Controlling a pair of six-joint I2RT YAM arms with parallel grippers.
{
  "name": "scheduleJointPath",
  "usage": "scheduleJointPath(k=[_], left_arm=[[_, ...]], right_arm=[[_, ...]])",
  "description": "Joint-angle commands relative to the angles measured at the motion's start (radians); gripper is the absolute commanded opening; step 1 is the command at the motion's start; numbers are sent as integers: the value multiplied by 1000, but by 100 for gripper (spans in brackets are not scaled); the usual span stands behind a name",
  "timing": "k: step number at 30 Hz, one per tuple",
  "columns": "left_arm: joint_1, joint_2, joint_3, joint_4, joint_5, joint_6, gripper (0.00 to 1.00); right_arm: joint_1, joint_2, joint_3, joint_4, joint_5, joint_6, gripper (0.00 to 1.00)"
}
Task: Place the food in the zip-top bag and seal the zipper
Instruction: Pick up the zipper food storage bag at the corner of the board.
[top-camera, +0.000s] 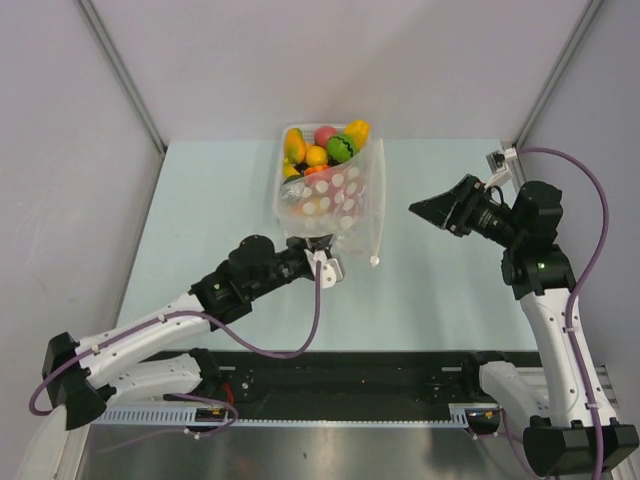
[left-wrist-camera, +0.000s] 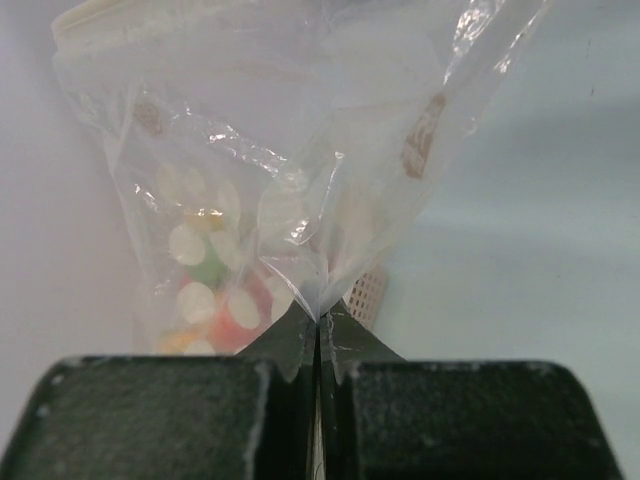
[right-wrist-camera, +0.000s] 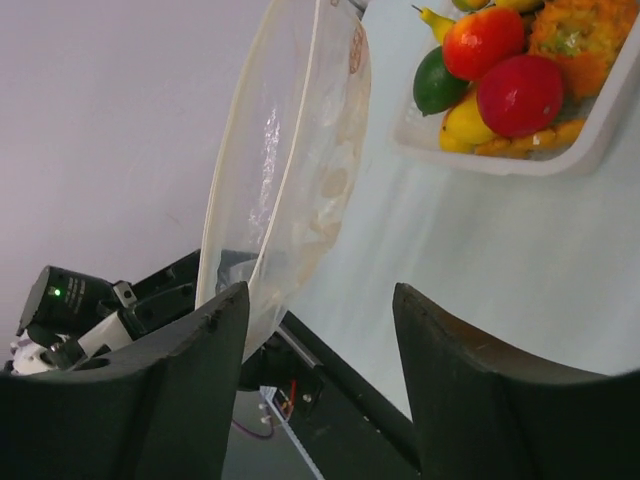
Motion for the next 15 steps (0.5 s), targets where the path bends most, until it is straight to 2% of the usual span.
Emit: scheduleJointPath(k=[1,15], left_arm=[[-40,20,1,130,-89,23,0],[-83,60,6,122,-85,32,0]], right_arm=[[21,6,-22,84,22,104,60],[86,46,-56,171,-14,176,50]])
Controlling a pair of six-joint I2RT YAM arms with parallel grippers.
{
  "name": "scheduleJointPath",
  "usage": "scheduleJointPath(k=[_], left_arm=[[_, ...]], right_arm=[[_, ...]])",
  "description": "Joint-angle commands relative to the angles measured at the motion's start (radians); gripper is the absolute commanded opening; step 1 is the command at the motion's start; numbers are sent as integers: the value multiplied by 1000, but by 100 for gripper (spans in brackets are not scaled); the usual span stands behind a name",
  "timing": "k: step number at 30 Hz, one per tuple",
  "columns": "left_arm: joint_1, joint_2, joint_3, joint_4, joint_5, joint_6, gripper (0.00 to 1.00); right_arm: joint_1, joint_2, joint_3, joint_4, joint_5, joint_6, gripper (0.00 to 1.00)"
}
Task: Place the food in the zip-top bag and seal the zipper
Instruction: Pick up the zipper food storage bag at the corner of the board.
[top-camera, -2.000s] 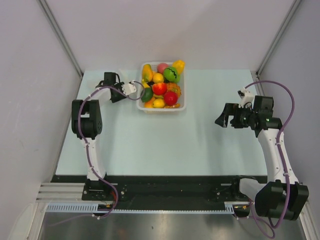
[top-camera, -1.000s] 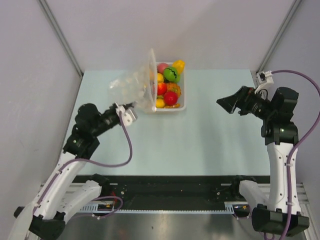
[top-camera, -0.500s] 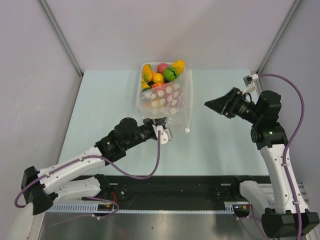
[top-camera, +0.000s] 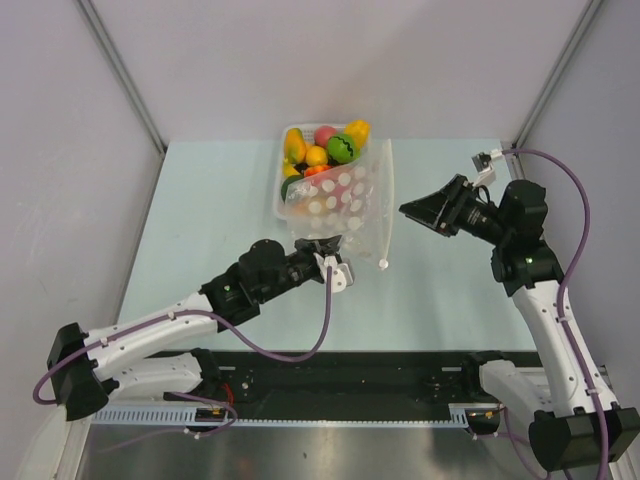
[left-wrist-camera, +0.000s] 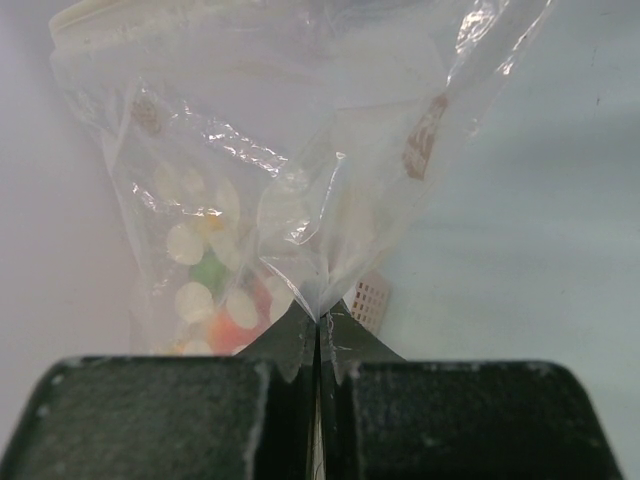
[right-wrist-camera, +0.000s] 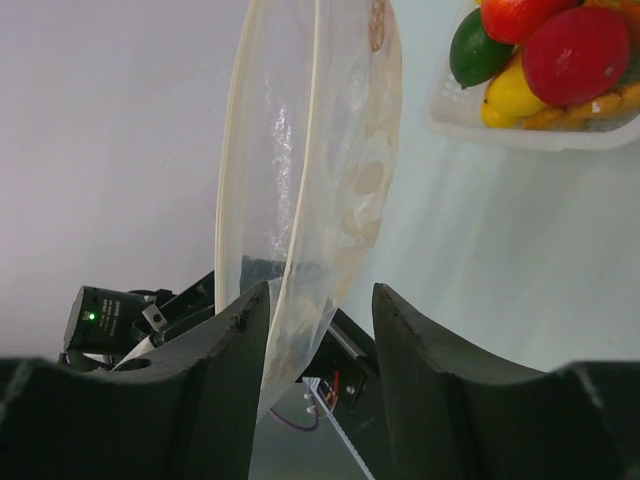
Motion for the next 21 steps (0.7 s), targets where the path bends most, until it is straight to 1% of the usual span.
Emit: scheduleJointPath(k=[1,6,10,11,12,19,20,21], left_arm=[[-11,0,9,41,1,7,0],[-19,0,2,41,6,6,0],[-19,-2,-3,44,7,9,0],[-19,-5,-6,41,30,13,0],[-20,-5,-11,44,32,13,0],[-26,-8,-20,43,41,27,0],[-25,-10,-21,41,41,25,0],[-26,-8,-23,41,43,25,0]], right_arm=[[22,12,5,92,-20,32,50],[44,47,28,105,-22,21,48],[58,68,37,103,-22,9,45],[61,74,40,105,-20,7,43],[61,79,43,114,-20,4,41],[65,90,47,128,-23,7,31],[64,88,45,126,-23,4,21],[64,87,43,126,-23,1,14]])
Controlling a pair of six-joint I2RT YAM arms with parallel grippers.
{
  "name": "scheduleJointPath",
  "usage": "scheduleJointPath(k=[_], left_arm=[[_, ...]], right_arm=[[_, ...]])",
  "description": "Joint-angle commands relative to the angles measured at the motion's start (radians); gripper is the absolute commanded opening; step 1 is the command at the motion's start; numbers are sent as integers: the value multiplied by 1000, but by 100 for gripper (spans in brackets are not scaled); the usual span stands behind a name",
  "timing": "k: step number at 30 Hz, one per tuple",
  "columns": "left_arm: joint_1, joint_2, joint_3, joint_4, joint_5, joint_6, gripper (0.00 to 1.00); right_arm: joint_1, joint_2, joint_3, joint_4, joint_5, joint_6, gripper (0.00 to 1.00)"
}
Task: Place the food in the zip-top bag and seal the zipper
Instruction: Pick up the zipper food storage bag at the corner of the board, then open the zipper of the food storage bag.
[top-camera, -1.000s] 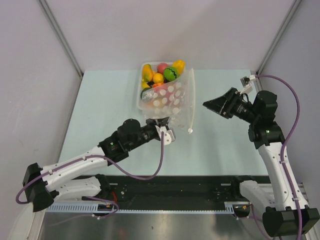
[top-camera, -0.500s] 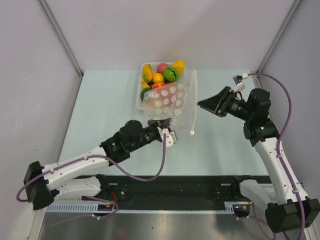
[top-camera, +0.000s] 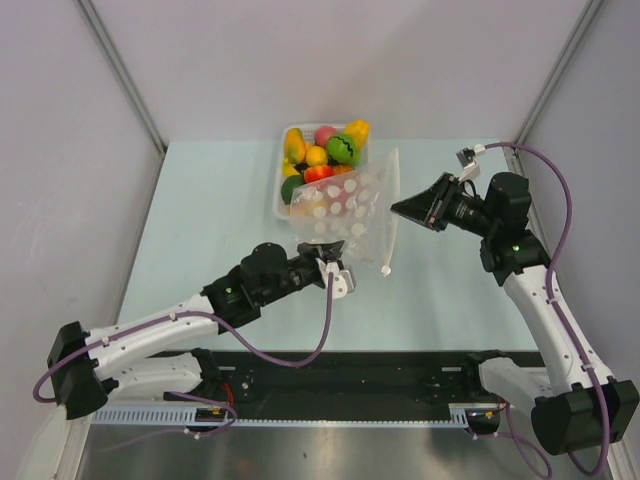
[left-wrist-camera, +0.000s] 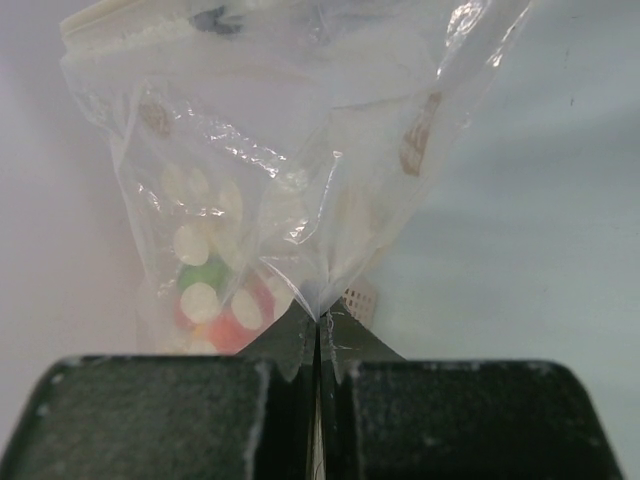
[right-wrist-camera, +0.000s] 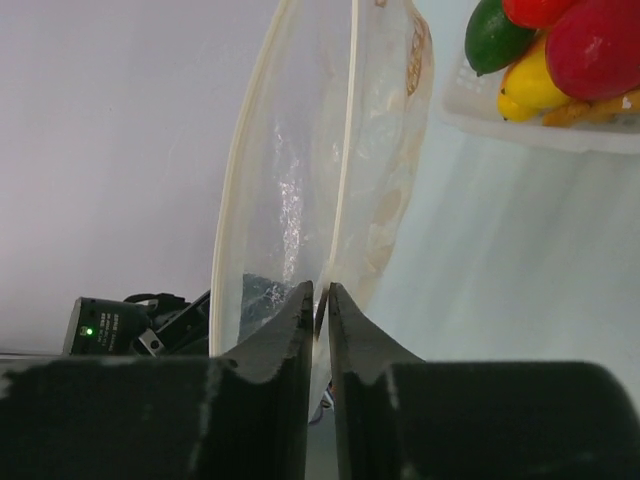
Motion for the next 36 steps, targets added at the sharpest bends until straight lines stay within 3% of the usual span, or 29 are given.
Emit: scheduleJointPath(k=[1,4,5,8,11,15,18,22,28,32,36], left_arm=[[-8,-9,-8,35,19,11,0],[-7,-9,16,0,-4,-76,23],[-5,-13,26,-15,-4,-113,43],[22,-39,87,-118,42,-277,73],[35,-33,176,-233,113,-485,83],[48,35,302,-336,197,-665,84],[90,95,340,-345,239,-788,84],[185,221,412,-368,379,-995,84],[200,290,458,-338,398,-1104,86],[199,315,431,-290,346,-1216,86],[197,368,435,-316,294,-1282,85]], right_arm=[[6,-14,40,40,-16,-21,4],[-13,-48,74,-83,26,-134,0],[-22,-62,92,-197,51,-179,0],[-78,-96,164,-433,154,-372,0],[-163,-143,204,-604,230,-457,0],[-269,-208,249,-770,319,-521,0],[-275,-217,302,-890,466,-572,0],[-275,-185,289,-976,530,-587,0],[-237,-139,126,-812,380,-479,0],[-203,-79,59,-621,211,-410,0],[-119,-60,25,-493,163,-347,0]])
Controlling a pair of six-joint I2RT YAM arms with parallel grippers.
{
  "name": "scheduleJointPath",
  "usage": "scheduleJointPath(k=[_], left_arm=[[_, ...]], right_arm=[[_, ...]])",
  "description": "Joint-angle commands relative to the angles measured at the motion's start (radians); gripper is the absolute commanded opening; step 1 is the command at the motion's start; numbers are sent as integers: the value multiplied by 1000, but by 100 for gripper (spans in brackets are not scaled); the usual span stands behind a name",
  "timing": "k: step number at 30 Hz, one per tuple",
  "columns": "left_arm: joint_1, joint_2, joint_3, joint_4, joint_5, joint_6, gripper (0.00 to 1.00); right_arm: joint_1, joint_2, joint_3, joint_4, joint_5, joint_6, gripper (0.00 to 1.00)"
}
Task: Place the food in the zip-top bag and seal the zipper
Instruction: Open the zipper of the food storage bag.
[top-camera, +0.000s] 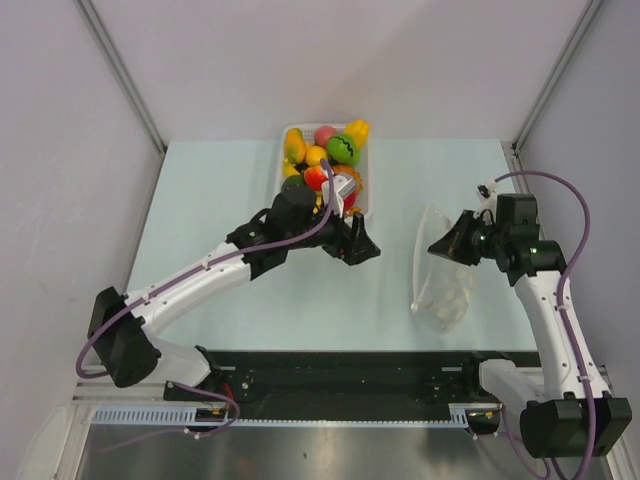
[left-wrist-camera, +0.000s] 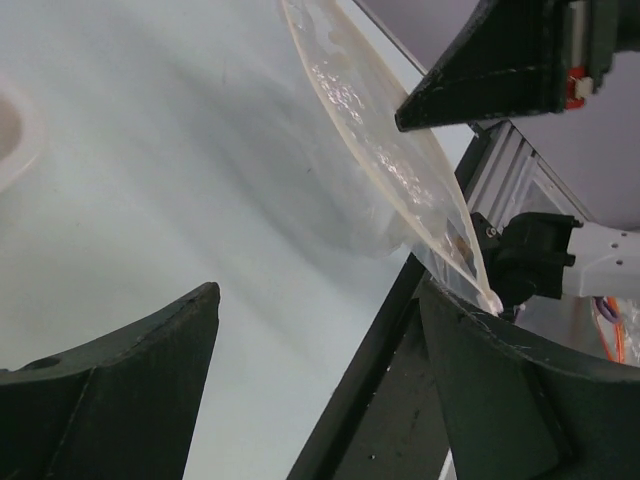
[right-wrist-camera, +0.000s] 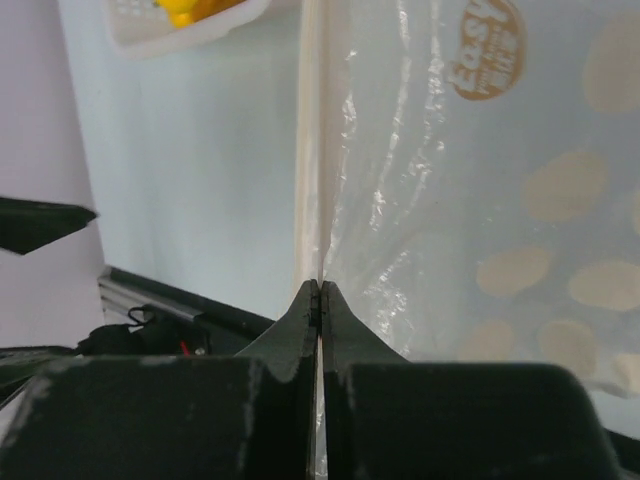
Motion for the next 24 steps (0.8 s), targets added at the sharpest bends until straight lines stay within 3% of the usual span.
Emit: scheduleJointPath(k=[1,14,24], left_arm=[[-4,52,34,31,-34,-128,85],[-45,187,90,92,8,-187,73],[-34,103,49,124,55,-222,75]], right_arm=[[91,-21,-18,248,-123,91,0],[149,-24,-65,351,-129,139,0],[149,-111,-15,181,-33,114,0]])
